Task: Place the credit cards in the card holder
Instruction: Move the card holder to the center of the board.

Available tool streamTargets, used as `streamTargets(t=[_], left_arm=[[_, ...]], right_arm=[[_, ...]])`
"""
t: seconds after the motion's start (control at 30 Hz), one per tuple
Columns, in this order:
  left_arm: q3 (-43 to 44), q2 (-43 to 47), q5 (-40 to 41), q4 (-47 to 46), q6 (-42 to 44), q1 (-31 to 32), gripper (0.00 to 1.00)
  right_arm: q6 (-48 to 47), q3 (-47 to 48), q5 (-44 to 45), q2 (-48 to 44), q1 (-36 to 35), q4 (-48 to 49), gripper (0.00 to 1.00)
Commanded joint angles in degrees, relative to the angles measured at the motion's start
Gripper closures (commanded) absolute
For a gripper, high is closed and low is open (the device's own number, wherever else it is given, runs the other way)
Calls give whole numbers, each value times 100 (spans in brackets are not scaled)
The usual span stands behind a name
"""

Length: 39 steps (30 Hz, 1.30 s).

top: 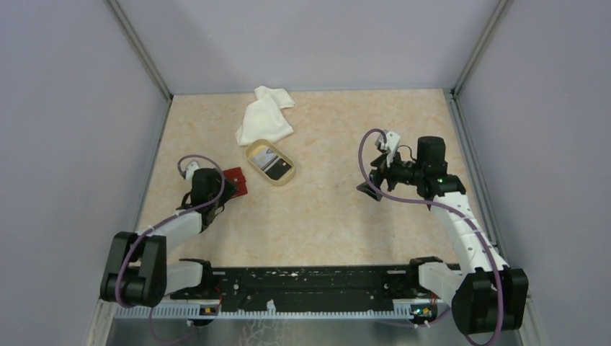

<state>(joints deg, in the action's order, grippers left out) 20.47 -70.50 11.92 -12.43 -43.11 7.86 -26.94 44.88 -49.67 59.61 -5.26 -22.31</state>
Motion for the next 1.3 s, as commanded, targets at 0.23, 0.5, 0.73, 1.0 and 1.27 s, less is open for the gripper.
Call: streamTargets(t=[0.23,0.5,0.73,1.0,1.27], left_arm=[[-72,-174,-501,363,-148,-30,79],[-229,-248,-1779,235,-110,-30,100],[-1024,939,-3076,271,-152,-13,100],[-1541,1909,-3081,65,-780,1597,100],[-1127,1493,-1452,-947,-1680,3454,100]], right_arm=[[-46,19,-194,-160,-63,209,2],[-20,5,-285,-138,-89,218,2],[53,-157,-765,-30,-331,428,2],[-1963,-620,-1934,-45,-960,-149,2],[-2587,-521,-1361,-44,-1352,-396,2]])
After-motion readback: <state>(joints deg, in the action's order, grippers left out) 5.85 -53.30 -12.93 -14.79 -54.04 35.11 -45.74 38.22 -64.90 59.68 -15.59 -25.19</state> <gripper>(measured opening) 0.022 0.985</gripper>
